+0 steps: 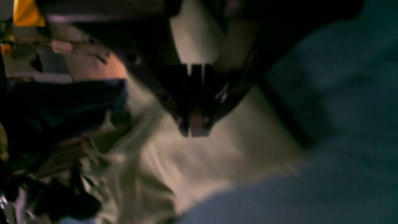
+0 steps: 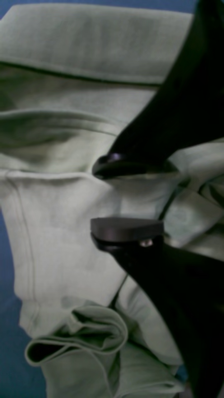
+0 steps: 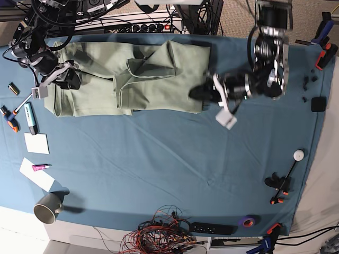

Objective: Fold the T-shirt properly
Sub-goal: 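Release the shirt and move the left gripper to the folded end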

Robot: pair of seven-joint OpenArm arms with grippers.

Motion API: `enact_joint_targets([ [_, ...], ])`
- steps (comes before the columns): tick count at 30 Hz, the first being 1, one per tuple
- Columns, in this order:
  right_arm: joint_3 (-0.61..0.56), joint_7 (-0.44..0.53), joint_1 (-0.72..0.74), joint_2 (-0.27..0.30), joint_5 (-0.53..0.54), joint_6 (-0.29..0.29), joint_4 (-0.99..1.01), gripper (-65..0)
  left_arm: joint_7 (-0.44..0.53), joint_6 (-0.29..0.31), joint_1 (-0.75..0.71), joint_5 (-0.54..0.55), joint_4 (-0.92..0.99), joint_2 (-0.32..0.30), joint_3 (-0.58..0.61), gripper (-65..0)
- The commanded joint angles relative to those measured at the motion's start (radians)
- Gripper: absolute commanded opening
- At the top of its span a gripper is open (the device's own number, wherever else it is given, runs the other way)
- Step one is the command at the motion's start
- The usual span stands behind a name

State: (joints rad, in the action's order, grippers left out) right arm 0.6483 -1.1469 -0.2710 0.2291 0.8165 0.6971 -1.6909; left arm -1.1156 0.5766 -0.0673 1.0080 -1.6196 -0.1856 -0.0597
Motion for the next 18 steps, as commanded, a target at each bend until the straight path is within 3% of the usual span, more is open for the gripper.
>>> enact_joint_targets([
  [1,0.008,0.026,0.008,0.014,0.019,0.001,-0.018,-42.3,0.015,0.017,-0.002,0.041,-0.031,0.006,-0.002,-65.0],
  [5,0.008,0.027,0.008,0.014,0.019,0.001,-0.018,-42.3,0.018,0.027,-0.039,0.034,-0.039,0.023,-0.002,-65.0],
  [7,0.008,0.034,0.008,0.014,0.019,0.001,-0.018,-42.3,0.061,0.023,-0.041,-0.028,-0.039,0.032,-0.002,-65.0],
  [11,0.008,0.041,0.008,0.014,0.019,0.001,-0.018,-42.3,0.134,-0.032,-0.041,-0.155,-0.038,0.041,0.001,-65.0],
  [18,0.008,0.05,0.008,0.014,0.019,0.001,-0.018,-42.3,0.14,-0.061,-0.056,-0.214,-0.039,0.052,0.101,-65.0],
])
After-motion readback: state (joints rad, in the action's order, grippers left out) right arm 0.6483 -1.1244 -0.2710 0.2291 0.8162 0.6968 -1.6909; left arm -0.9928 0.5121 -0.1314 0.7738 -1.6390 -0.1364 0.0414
